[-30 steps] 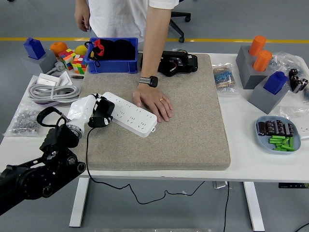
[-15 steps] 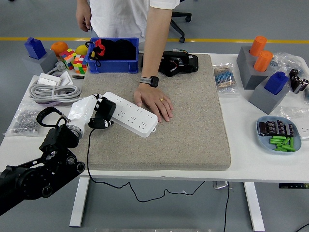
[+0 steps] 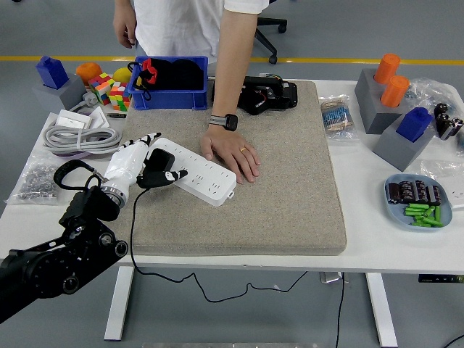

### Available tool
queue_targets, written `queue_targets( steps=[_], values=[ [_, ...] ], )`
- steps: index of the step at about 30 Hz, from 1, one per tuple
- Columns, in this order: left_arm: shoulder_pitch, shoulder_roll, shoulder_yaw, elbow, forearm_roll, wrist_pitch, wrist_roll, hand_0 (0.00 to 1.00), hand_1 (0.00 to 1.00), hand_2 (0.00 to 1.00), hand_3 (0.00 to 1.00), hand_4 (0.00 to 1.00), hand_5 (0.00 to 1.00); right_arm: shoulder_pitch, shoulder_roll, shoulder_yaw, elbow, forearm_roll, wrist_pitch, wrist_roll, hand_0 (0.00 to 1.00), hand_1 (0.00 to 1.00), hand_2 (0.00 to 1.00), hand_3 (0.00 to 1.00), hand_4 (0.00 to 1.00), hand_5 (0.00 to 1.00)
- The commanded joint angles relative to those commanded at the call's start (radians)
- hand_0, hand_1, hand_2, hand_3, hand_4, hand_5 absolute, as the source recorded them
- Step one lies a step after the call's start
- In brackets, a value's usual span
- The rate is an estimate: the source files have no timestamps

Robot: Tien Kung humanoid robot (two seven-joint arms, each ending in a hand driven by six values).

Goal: Press the white button,pick up the black plug,place it near the board,insert it into the board

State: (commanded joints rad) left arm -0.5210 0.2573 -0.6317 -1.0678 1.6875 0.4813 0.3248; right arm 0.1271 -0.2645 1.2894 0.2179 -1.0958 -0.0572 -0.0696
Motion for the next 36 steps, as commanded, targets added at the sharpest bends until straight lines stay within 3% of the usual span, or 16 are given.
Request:
queue_targets(
  steps=[1, 12, 18, 20, 24, 25, 26, 32, 36],
  values=[
    [0.001, 0.000, -0.004, -0.001, -0.001, 0.000, -0.001, 0.998, 0.998, 0.998, 0.998, 0.998, 0.641, 0.000, 0.000, 0.000, 0.000, 0.000, 0.000, 0.000, 0.612, 0.578, 0.576, 0.581, 0.648, 0.386],
    [0.020, 0.013, -0.054, -0.030, 0.009, 0.000, -0.012, 0.998, 0.998, 0.998, 0.998, 0.998, 0.654, 0.000, 0.000, -0.004, -0.001, -0.001, 0.000, 0.000, 0.612, 0.579, 0.576, 0.581, 0.648, 0.385],
    [0.047, 0.036, -0.083, -0.080, 0.029, 0.017, -0.029, 0.998, 0.998, 0.998, 0.998, 0.998, 0.665, 0.003, -0.001, -0.009, 0.000, 0.001, 0.000, 0.000, 0.612, 0.578, 0.576, 0.581, 0.648, 0.386],
    [0.059, 0.046, -0.084, -0.102, 0.036, 0.030, -0.042, 0.998, 0.998, 0.994, 0.949, 0.998, 0.666, 0.003, -0.002, -0.009, 0.000, 0.001, 0.000, 0.000, 0.612, 0.578, 0.576, 0.580, 0.648, 0.387],
    [0.095, 0.069, -0.084, -0.149, 0.052, 0.053, -0.089, 0.998, 0.998, 0.994, 0.949, 0.998, 0.666, 0.002, -0.003, -0.010, -0.001, 0.001, -0.001, 0.001, 0.612, 0.578, 0.576, 0.580, 0.648, 0.387],
    [0.109, 0.077, -0.085, -0.163, 0.052, 0.059, -0.108, 0.998, 0.998, 0.921, 0.907, 0.998, 0.655, 0.002, -0.003, -0.010, -0.001, 0.000, -0.001, 0.001, 0.612, 0.578, 0.575, 0.581, 0.649, 0.385],
    [0.120, 0.083, -0.086, -0.173, 0.053, 0.062, -0.127, 0.998, 0.998, 0.921, 0.907, 0.998, 0.655, 0.002, -0.003, -0.010, 0.000, 0.001, -0.001, 0.001, 0.612, 0.578, 0.575, 0.581, 0.649, 0.385],
    [0.171, 0.106, -0.099, -0.183, 0.048, 0.040, -0.253, 0.996, 0.991, 0.902, 0.890, 0.977, 0.634, 0.002, -0.004, -0.015, 0.001, 0.002, -0.001, 0.002, 0.612, 0.578, 0.575, 0.581, 0.648, 0.385],
    [0.191, 0.112, -0.102, -0.174, 0.066, 0.024, -0.265, 0.996, 0.991, 0.902, 0.890, 0.977, 0.634, 0.002, -0.004, -0.014, 0.001, 0.001, -0.001, 0.002, 0.612, 0.578, 0.575, 0.581, 0.648, 0.385]
  ],
)
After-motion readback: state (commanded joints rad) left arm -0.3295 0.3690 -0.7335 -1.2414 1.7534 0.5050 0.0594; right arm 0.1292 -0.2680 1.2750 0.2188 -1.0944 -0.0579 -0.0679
